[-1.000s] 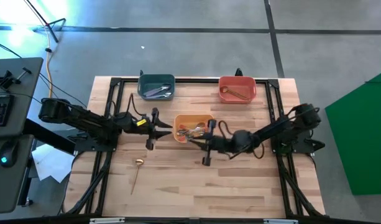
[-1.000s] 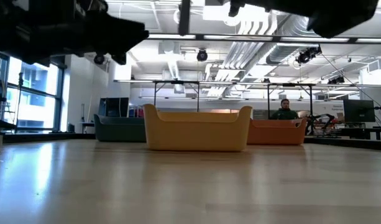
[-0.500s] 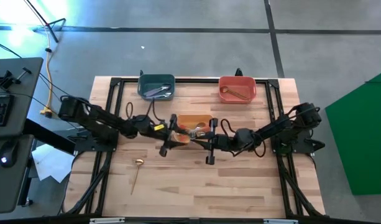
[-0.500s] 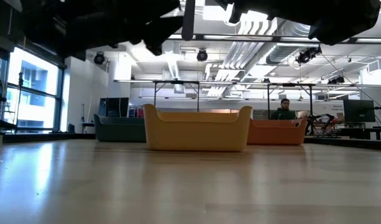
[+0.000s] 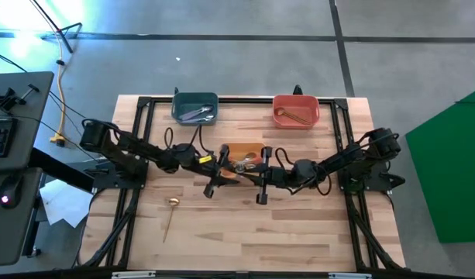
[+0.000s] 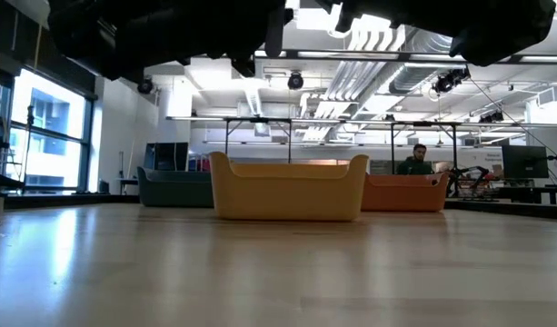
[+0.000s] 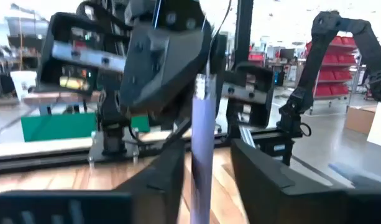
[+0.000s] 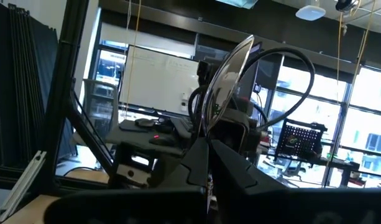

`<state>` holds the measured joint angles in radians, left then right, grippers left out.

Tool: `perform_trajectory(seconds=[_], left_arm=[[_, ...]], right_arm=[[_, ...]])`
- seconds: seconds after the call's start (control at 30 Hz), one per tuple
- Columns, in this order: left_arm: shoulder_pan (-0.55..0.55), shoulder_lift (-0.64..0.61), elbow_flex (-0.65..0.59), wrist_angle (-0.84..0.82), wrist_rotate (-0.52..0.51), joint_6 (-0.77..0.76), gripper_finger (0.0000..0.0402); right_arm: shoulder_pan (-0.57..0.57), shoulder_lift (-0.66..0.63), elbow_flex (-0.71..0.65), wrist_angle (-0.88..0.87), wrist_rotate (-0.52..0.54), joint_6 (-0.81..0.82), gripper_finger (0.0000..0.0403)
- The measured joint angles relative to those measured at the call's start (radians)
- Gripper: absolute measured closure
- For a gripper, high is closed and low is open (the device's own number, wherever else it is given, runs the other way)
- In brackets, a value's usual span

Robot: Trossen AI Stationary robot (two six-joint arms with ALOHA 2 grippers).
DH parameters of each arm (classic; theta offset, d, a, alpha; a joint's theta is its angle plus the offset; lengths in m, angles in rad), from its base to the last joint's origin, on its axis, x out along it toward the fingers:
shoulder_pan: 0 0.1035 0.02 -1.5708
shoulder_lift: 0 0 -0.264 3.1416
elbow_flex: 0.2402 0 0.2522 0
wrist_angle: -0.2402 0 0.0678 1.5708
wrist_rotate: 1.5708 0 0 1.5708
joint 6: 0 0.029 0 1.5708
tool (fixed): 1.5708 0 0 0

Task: Sort silverware by color (type)
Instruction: Put the purple spoon into the blue bin

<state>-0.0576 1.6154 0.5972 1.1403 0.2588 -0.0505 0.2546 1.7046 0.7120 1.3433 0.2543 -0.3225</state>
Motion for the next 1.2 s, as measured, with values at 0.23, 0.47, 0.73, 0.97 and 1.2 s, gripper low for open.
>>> perform_trajectory(seconds=[0.23,0.47,0.73,0.97,1.2], left_arm=[[0.025,-0.019,0.003,-0.05,0.003,-0.009,0.0385],[0.081,-0.142,0.005,-0.298,-0.013,0.016,0.0385],[0.185,-0.418,0.003,-0.762,-0.11,0.069,0.0385],[0.316,-0.593,0.119,-1.383,-0.474,0.179,0.0385],[0.57,-0.502,0.358,-1.739,-0.557,0.322,0.0385]], right_arm=[[0.0,0.0,0.001,0.013,0.045,0.0,0.0403],[-0.019,0.001,0.001,0.02,0.126,0.012,0.04],[-0.019,0.0,0.001,-0.012,0.408,-0.051,0.0331],[-0.019,0.0,0.001,-0.092,0.576,-0.111,0.0307],[-0.018,0.0,0.001,-0.155,0.608,-0.1,0.0393]])
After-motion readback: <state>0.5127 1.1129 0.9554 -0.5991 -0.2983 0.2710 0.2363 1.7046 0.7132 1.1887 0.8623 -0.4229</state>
